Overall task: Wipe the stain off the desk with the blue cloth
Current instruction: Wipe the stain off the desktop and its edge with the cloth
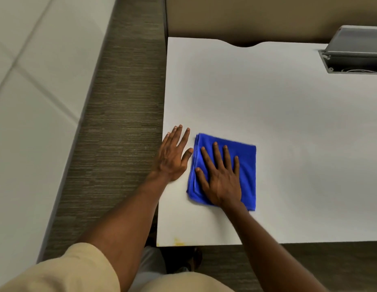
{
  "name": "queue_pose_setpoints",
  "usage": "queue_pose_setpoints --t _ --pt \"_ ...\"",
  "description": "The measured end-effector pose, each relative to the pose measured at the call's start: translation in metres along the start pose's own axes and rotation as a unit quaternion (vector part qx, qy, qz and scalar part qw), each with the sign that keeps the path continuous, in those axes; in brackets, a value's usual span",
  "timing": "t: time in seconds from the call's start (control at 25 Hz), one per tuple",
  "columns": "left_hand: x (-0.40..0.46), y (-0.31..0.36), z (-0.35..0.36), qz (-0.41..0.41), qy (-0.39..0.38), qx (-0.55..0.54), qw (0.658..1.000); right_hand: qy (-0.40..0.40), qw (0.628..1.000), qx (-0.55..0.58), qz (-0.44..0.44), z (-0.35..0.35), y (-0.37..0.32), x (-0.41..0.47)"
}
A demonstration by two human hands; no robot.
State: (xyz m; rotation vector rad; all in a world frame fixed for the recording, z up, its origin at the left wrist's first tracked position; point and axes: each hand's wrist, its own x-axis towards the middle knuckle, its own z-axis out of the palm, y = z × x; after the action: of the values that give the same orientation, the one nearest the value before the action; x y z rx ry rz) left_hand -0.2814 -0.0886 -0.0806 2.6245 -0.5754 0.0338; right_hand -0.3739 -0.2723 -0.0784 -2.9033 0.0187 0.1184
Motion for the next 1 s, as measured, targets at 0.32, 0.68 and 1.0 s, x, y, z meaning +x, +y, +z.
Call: queue_pose_setpoints --t 0.32,0.68,1.0 --pt "0.001 -0.003 0.006 -0.009 -0.014 0.020 1.000 -0.022 0.999 -0.017 -0.017 0.009 -0.008 -0.070" --pt "0.001 0.002 -0.003 -0.016 -0.008 -0.013 1.000 -0.023 1.000 -0.005 -0.008 -0.008 -0.013 0.065" --pt "-0.002 0.003 -0.003 -0.019 -0.023 -0.002 1.000 -0.017 0.995 -0.011 0.098 -0.029 0.068 0.041"
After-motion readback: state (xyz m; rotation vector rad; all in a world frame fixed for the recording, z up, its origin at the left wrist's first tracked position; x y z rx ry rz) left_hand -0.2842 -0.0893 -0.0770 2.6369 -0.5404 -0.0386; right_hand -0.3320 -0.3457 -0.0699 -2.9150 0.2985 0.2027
